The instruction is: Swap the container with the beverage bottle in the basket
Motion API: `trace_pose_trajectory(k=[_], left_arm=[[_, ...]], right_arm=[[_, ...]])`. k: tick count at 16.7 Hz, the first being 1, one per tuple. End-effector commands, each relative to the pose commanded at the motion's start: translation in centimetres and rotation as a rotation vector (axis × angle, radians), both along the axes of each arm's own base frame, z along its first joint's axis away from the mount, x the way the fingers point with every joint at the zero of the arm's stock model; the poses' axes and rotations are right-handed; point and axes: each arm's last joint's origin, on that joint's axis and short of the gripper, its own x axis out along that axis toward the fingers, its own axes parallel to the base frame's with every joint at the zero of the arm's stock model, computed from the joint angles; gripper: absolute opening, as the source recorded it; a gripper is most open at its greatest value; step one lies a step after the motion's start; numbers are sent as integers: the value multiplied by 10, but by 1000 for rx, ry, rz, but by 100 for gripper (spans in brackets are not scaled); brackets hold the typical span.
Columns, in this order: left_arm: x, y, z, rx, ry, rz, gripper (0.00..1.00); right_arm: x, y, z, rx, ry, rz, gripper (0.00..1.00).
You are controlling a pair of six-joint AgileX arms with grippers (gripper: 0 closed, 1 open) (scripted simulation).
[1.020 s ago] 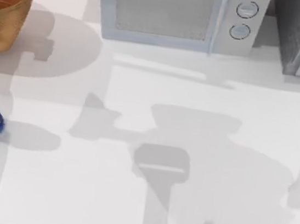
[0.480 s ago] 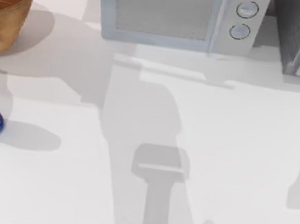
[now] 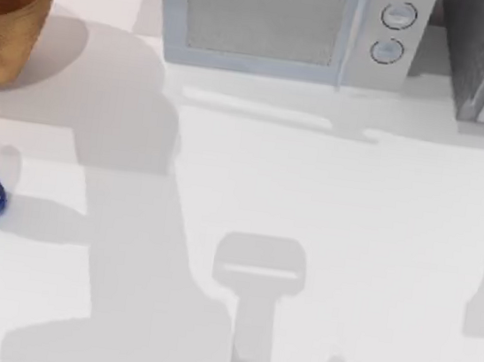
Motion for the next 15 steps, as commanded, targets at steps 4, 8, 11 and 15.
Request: trace_pose_trajectory(k=[4,8,11,15], left_arm=[[0,0,0,0,0,0,100],[3,-4,-3,0,-2,-2,100],[8,-7,-21,0,1,1,100],[15,-12,-46,0,0,0,100]], right_arm=[[0,0,0,0,0,0,100],[0,0,0,0,0,0,100],[0,0,0,0,0,0,100],[0,0,0,0,0,0,100]])
